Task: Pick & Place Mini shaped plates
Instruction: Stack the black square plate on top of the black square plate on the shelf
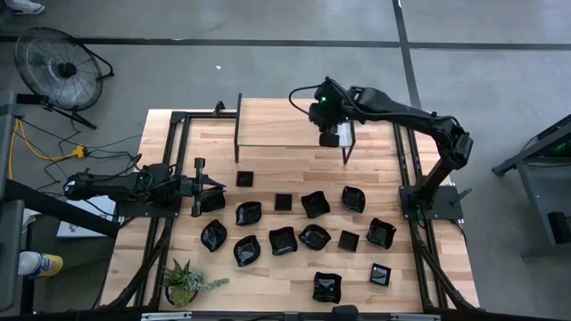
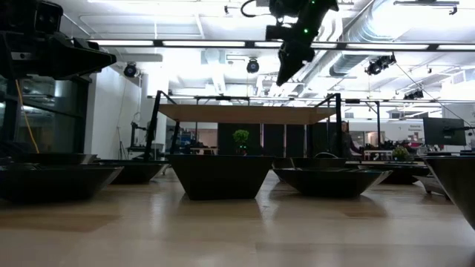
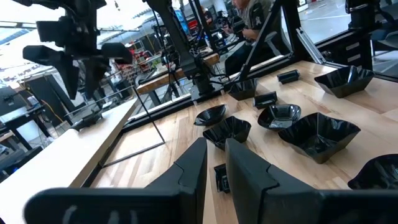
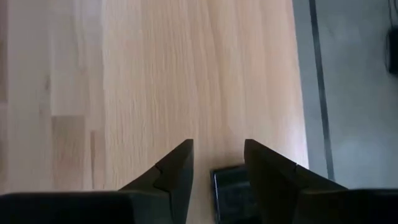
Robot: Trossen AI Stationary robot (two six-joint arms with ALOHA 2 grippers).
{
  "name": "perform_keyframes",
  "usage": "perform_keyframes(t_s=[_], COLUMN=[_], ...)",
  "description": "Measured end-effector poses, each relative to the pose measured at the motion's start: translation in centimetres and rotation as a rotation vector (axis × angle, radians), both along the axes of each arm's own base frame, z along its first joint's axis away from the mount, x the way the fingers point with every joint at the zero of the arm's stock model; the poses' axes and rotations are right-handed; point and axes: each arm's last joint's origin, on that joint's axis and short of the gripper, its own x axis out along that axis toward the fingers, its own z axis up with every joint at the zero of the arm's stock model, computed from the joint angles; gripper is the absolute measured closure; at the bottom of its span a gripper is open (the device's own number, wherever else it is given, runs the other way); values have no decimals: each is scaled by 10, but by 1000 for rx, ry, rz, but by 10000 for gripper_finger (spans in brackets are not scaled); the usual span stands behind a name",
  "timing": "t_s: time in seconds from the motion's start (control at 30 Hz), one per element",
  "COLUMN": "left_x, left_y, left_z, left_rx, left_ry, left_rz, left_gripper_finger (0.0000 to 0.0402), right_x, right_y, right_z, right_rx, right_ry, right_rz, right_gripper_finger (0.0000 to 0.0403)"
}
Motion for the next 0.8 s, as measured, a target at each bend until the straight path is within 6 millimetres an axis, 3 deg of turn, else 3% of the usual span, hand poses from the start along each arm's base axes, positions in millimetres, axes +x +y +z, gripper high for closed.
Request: perform_keyframes(t_s=[0.27,0.47,0.6,0.8], left_x=[0,0,0,0], left_y=[0,0,0,0], left_z=[0,0,0,0], left_rx=[0,0,0,0], left_ry=[0,0,0,0], left_rz=[0,0,0,0], left_gripper_finger=[346,346,346,346], right_x=[1,-5,-10,-8], right_y=[-2,5,24,73], right_z=[3,-3,-9,-14], right_rx=[78,180,258,349], right_ry=[-73,-5,126,287], right_rz=[36,72,77,34], right_gripper_finger=[274,274,274,274])
